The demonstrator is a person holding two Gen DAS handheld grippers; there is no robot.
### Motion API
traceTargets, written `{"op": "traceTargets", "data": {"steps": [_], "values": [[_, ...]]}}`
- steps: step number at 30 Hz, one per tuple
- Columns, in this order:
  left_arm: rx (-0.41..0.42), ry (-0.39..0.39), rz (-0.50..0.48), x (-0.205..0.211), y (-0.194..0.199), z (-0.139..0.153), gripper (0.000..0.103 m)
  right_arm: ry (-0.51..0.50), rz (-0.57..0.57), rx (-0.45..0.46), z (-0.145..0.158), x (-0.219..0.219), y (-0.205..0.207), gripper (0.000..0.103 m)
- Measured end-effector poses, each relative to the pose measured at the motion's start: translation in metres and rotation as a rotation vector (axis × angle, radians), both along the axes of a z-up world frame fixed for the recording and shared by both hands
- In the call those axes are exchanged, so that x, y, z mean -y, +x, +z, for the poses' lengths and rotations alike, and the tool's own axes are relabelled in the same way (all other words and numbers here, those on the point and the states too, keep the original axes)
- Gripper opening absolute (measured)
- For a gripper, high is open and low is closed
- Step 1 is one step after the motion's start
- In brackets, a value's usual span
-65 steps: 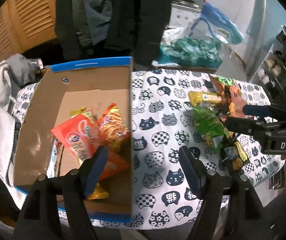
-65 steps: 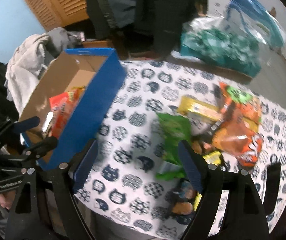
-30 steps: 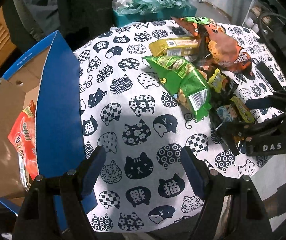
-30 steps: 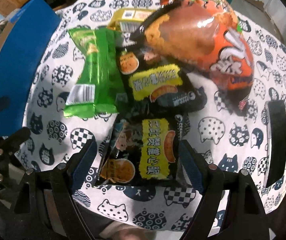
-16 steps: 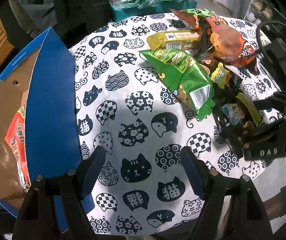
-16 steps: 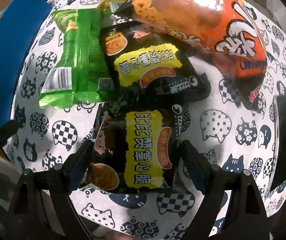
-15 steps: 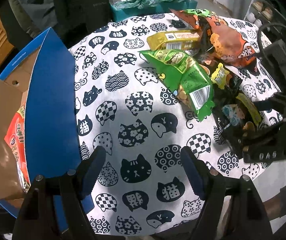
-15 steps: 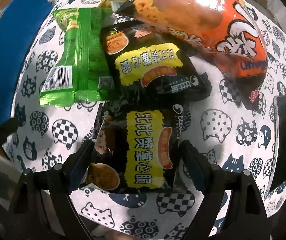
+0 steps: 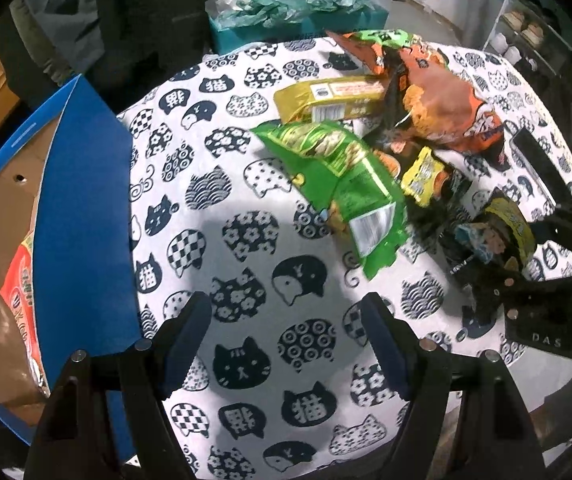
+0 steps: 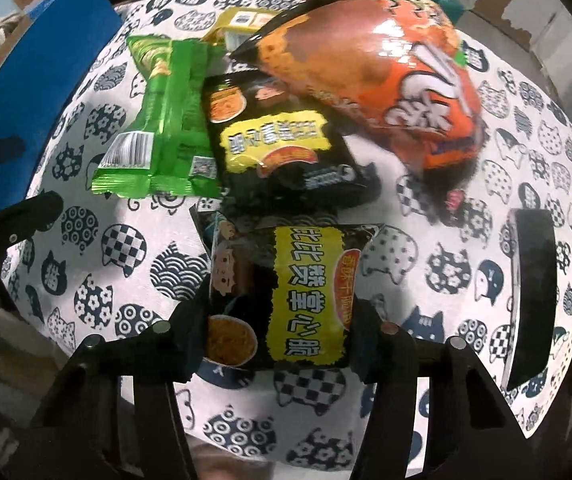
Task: Organize snacks
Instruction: 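Grasp the green snack bag with the left tool while the right tool grasps the black yellow-label bag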
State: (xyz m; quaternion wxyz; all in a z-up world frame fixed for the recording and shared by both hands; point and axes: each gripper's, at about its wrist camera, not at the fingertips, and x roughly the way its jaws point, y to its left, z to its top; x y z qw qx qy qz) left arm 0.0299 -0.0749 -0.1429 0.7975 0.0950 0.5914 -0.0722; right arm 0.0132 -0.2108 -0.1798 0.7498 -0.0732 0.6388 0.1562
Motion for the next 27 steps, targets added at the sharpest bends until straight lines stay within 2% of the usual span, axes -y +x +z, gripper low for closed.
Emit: {"op": "traceTargets", "data": {"steps": [6,12,19,24,27], "values": [[0.011,-0.075,0.016,0.007,0.009,0.007,0.079,0.040,-0.039,0.068,0.025,0.019,0.004,0.055],[0.007,-0.098,0.036,0.015,0.020,0.006,0.079,0.041,-0.076,0.141,0.044,0.042,0.019,0.056],[-0.010,-0.145,0.084,0.020,0.040,0.003,0.079,0.013,-0.117,0.179,0.052,0.062,0.026,0.056],[-0.001,-0.171,0.112,0.028,0.052,0.003,0.086,0.019,-0.139,0.187,0.048,0.070,0.035,0.056],[-0.025,-0.176,0.129,0.035,0.061,-0.005,0.086,0.024,-0.145,0.182,0.046,0.074,0.035,0.056]]}}
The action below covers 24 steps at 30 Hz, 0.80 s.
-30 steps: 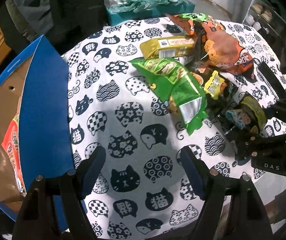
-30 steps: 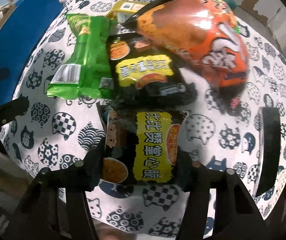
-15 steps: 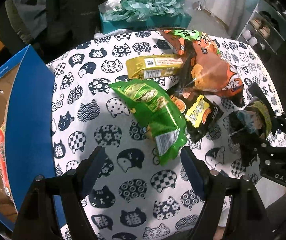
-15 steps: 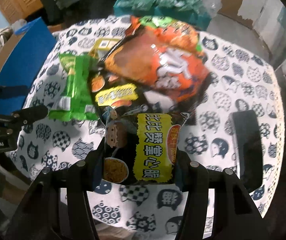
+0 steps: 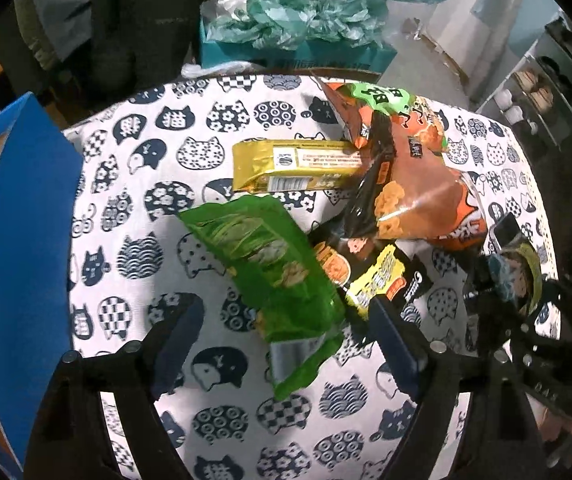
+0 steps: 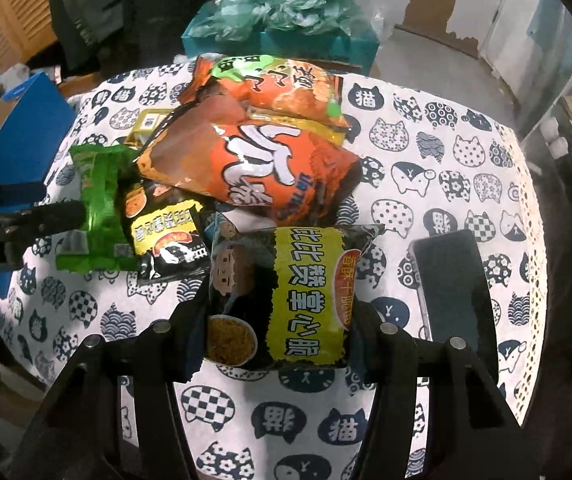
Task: Organize snacks
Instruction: 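Grasp the green snack bag with the left tool while the right tool grasps the black yellow-label bag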
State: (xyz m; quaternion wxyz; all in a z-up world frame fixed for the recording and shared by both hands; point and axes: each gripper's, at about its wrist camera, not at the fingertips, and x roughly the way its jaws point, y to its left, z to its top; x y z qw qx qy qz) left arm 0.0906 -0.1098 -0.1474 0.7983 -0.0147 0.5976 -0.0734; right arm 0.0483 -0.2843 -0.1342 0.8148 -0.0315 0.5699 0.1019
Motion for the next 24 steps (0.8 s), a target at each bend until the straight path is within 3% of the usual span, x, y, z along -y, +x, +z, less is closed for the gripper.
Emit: {"op": "traceTargets", "data": {"steps": [5,11,13,16,24], "values": [[-0.045,0.014,0.017,0.009,0.014,-0.018,0.086,0.004,0.000,-0.014,-0.006,0.005,0.002,0.056],[-0.038,0.037,0.014,0.008,0.021,-0.033,0.085,0.009,0.000,-0.018,-0.010,0.006,0.003,0.056],[-0.031,0.040,0.017,0.004,0.020,-0.034,0.066,0.010,0.000,-0.020,-0.011,0.007,0.004,0.056],[-0.042,0.012,0.019,-0.003,0.019,-0.037,0.045,0.012,0.003,-0.018,-0.011,0.005,0.005,0.056],[-0.014,0.051,-0.008,-0.010,0.006,-0.028,0.037,0.009,0.032,0.002,-0.003,-0.006,0.004,0.056]]}}
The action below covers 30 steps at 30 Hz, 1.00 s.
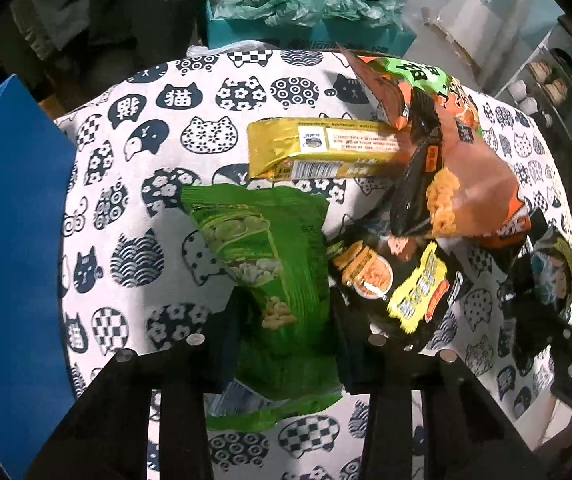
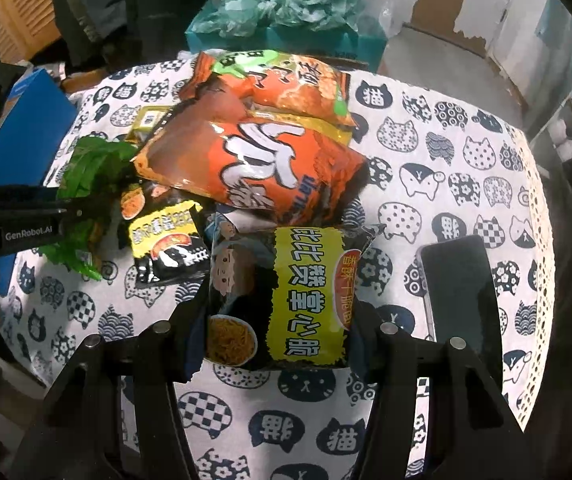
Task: Organize snacks
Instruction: 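Grasp the green snack bag with the left tool while the right tool grasps the black yellow-label bag, then carry the green bag in the left tool and black bag in the right tool over the box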
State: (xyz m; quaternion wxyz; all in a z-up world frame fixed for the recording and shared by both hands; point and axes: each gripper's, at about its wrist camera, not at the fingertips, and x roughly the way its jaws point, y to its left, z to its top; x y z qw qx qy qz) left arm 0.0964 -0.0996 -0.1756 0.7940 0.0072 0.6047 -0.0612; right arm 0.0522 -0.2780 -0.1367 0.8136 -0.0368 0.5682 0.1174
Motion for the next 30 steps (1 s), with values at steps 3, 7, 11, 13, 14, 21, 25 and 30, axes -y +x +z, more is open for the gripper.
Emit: {"op": "traceTargets", "data": {"steps": [3,7,11,13,14,21,25,30], "values": [[0.014,0.017,-0.012,-0.003,-0.007,0.006,0.033,-0.007,0.007,0.008,0.003,-0.005,-0.001,0.056],[0.025,0.012,-0.017,-0.008,-0.014,0.015,0.031,-0.009,0.021,0.026,0.011,-0.013,-0.004,0.056],[0.047,0.019,-0.038,-0.011,-0.024,0.023,0.030,-0.010,0.032,0.041,0.017,-0.020,-0.006,0.056],[0.056,0.022,-0.043,-0.012,-0.027,0.026,0.030,-0.009,0.037,0.046,0.021,-0.024,-0.008,0.056],[0.063,0.022,-0.045,-0.013,-0.029,0.028,0.030,-0.009,0.040,0.050,0.022,-0.026,-0.008,0.056],[0.107,0.013,-0.044,-0.025,-0.043,0.053,0.030,-0.003,0.064,0.076,0.036,-0.042,-0.011,0.056],[0.128,0.000,-0.040,-0.034,-0.052,0.068,0.030,0.002,0.078,0.089,0.044,-0.053,-0.013,0.056],[0.183,0.004,-0.037,-0.046,-0.064,0.090,0.030,0.013,0.102,0.109,0.054,-0.067,-0.012,0.056]]}}
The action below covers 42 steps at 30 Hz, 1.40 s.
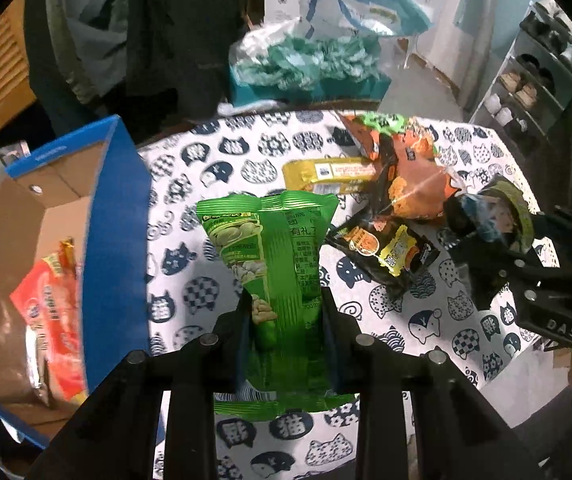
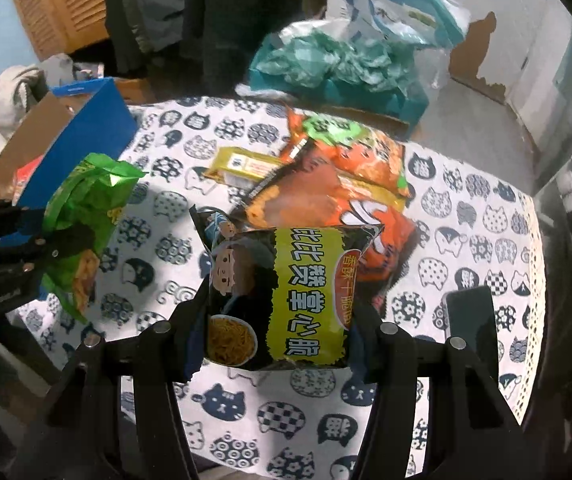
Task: Organize snacks
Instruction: 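Carry the green bag in the left tool and black bag in the right tool over the box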
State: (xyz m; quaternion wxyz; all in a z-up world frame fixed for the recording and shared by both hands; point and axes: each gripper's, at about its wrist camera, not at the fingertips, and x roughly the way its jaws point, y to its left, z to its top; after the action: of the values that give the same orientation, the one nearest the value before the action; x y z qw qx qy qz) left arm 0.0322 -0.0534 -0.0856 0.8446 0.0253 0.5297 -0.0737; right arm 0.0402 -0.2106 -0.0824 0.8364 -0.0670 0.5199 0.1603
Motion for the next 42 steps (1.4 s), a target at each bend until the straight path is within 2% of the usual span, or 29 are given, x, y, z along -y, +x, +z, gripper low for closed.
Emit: {"op": "traceTargets", "data": {"steps": [6,19,32,42], "values": [[0.034,-0.016,0.021,-0.018,-0.006,0.019,0.030,0.029,0.019,0.015,0.013,-0.016,0.001,0.056],[0.133,0.003,0.083,-0.056,-0.017,0.048,0.030,0.070,0.061,0.058,0.038,-0.058,0.012,0.056],[0.176,0.002,0.153,-0.101,-0.031,0.056,0.030,0.099,0.134,0.081,0.055,-0.117,0.020,0.056],[0.163,-0.012,0.239,-0.146,-0.038,0.047,0.030,0.113,0.201,0.079,0.060,-0.171,0.027,0.056]]}}
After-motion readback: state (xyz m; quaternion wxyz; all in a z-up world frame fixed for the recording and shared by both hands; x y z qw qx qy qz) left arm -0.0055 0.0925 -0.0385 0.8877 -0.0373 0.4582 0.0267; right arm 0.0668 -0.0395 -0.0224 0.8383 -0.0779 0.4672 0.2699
